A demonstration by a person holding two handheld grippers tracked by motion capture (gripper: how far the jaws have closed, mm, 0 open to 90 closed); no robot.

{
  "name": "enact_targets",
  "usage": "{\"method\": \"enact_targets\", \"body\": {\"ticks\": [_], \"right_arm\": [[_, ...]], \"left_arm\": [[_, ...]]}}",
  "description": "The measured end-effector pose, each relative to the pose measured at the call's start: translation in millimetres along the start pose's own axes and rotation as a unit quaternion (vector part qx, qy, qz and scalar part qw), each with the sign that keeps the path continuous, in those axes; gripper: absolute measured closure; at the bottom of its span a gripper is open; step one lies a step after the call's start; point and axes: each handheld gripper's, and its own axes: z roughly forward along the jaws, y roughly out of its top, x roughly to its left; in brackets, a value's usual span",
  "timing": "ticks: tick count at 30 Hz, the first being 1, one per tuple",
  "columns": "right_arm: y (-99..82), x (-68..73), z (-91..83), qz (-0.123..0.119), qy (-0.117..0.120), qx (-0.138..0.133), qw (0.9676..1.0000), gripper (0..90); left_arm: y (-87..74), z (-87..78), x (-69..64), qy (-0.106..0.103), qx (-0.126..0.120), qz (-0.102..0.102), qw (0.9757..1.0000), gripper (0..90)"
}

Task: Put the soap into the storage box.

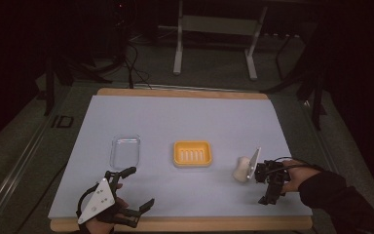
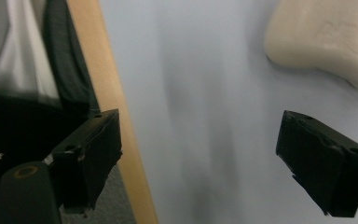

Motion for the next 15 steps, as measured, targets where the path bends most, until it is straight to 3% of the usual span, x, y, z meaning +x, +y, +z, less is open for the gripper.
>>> {"method": "enact_targets", "body": {"ticks": [2,8,15], "right_arm": [[-1.9,-4.5,0.1,0.012,0.010,0.004,0.9999,15.5],[-7.9,-15.7,3.2,0.011,-0.012,0.034,0.9993,19.0],[-14.0,-30.8,2.2,0.014,-0.022,0.012,0.9996,20.2]], "left_arm": [[-0.3,0.4,0.1,-0.001,0.000,-0.001,1.0000,0.8],[-1.2,1.2,-0.2,-0.001,0.002,-0.002,1.0000,0.8],[-2.6,-1.0,-0.5,0.005,0.004,-0.004,1.0000,0.7]]}}
